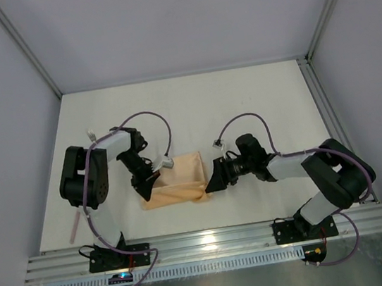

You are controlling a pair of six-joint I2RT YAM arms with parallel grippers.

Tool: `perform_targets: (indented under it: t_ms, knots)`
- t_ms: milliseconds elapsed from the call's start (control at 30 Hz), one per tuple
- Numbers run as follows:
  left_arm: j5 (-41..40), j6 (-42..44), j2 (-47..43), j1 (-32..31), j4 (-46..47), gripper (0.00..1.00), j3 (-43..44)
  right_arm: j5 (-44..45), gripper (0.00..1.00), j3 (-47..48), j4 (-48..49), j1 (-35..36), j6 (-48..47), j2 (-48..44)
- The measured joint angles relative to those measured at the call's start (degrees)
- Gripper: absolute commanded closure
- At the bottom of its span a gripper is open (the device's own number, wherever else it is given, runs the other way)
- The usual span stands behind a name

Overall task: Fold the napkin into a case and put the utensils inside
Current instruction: Fold the lower triangle-folded napkin at the center of the board.

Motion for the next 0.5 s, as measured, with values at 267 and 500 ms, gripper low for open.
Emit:
perform_targets:
  t_ms: [267,500]
  knots:
    - [0.0,0.2,1.1,1.0,-0.4,1.0,0.7,-0.8,0.32,-0.8,2.5,3.2,-2.4,-3.6]
    - [0.0,0.4,1.1,1.4,-0.8,1.0,1.0,0.4,0.33,-0.2,3.0,7.0,-3.9,0.0]
